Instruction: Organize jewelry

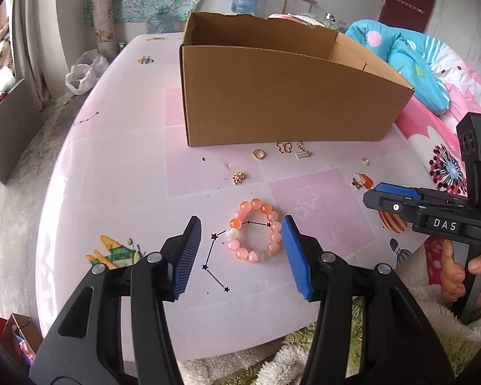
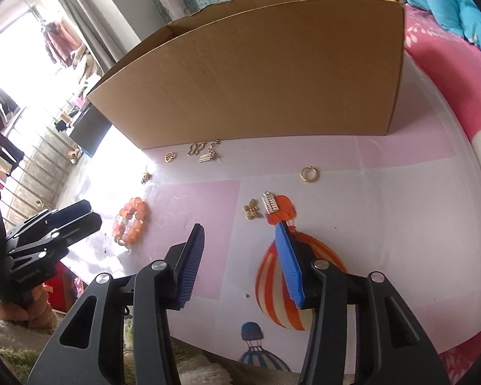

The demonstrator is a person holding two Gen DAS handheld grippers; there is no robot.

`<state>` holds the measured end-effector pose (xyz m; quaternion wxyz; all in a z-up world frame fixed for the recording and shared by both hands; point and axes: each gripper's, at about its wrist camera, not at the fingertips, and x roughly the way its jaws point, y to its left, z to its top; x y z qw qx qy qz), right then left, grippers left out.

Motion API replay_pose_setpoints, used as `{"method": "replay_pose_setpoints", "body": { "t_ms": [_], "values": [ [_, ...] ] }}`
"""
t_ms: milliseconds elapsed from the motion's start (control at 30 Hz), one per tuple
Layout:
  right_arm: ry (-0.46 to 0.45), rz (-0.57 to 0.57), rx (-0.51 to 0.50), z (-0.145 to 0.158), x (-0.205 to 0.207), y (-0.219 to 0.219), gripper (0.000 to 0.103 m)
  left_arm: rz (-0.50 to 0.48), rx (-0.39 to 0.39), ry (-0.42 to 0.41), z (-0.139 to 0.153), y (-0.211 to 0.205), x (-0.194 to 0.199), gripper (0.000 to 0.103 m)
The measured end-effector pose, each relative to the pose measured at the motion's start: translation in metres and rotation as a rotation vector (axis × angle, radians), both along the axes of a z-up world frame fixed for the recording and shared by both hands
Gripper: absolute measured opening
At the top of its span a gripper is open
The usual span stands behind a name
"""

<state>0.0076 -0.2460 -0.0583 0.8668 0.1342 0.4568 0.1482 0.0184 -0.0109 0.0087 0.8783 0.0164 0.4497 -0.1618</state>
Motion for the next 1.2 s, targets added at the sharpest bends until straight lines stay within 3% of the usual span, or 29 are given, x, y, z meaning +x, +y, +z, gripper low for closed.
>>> {"method": "replay_pose_setpoints", "body": {
  "t_ms": [133,300,567,767,1067,1200],
  "values": [
    [-0.022,-0.047,0.0,0.006,-0.006,-0.006,0.043,-0.018,0.022,-0.018,0.003,0.0,0.0,0.05],
    [-0.003,-0.085,-0.03,0.006,0.001,-0.012,0.029,-0.059,0.022,-0.044,0.002,-0.01,0.013,0.049],
    [-0.001,-0.04,-0.097,0.017,0.019,-0.001,0.022,-0.098,0.077,-0.075,-0.006,-0.027,0.034,0.049],
    [0.027,0.014,-0.102,0.018,0.025,0.01,0.022,-0.059,0.06,-0.037,-0.015,-0.014,0.051,0.031],
    [0.069,0.013,-0.091,0.012,0.02,0.019,0.022,-0.104,0.054,-0.01,-0.024,-0.016,0.064,0.025],
    [0.079,0.0,-0.09,0.011,0.019,0.017,0.022,-0.114,0.065,0.004,-0.033,-0.02,0.068,0.014]
  ]
}}
